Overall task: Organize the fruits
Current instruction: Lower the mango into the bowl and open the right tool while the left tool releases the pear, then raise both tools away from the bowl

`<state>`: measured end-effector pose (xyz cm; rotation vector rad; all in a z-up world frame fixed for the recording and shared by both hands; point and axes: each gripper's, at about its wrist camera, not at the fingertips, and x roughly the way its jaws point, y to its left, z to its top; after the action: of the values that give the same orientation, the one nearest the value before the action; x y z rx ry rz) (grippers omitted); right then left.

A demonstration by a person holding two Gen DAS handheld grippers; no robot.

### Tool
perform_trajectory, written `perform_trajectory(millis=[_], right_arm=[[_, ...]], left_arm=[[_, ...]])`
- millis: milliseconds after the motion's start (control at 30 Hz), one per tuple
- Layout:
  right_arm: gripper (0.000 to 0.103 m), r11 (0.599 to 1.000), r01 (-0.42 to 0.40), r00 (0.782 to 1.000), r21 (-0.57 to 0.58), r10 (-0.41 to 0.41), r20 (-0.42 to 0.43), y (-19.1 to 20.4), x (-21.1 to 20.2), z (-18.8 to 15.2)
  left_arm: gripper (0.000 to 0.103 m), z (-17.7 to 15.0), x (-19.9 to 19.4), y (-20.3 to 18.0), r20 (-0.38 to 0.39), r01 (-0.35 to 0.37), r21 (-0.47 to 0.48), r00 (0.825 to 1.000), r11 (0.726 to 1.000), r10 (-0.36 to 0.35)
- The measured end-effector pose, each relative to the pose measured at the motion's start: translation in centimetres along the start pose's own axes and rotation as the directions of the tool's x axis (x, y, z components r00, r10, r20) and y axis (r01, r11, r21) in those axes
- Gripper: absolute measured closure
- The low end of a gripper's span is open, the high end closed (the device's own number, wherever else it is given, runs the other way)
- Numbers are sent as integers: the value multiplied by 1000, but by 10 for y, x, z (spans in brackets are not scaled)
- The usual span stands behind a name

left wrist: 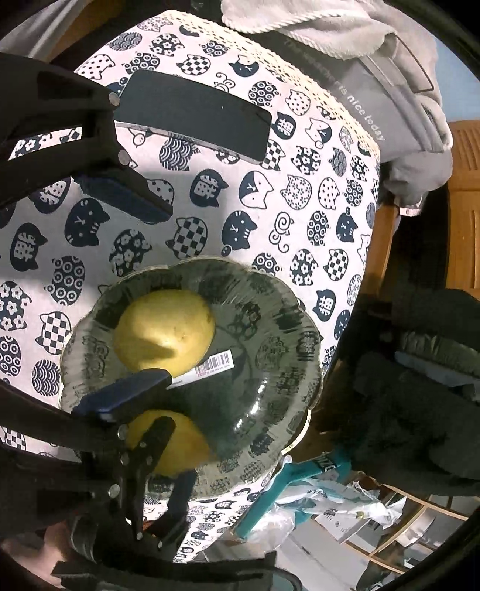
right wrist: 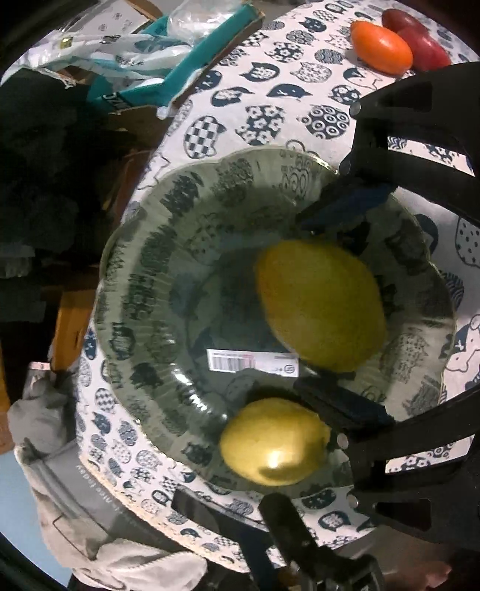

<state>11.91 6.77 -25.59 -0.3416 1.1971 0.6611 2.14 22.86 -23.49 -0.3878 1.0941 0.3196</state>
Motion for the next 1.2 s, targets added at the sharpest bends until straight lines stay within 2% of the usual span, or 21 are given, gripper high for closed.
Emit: perform_trajectory(millis=[167, 333, 567, 833, 1200], right_arm=[[20, 1000, -10, 999, 15, 9, 38, -3, -18, 4], [20, 1000, 22, 996, 16, -23, 90, -3, -43, 5], [20, 998, 48, 980, 40, -54, 190, -9, -93, 4], [20, 994, 76, 950, 79, -96, 297, -18, -156, -4], [16, 990, 122, 898, 72, -141, 416, -18, -229, -24]], left_arm=[[20, -2, -6, 3, 6, 1, -3, 1000, 1000, -1], [20, -3, -17, -2, 22, 22, -1, 1000, 1000, -22], [20, -1, -48, -20, 77, 59, 41, 995, 997, -62], [18, 3, -90, -37, 156, 105, 73, 981, 992, -115], [15, 2, -142, -54, 267, 53, 139, 960, 989, -89]])
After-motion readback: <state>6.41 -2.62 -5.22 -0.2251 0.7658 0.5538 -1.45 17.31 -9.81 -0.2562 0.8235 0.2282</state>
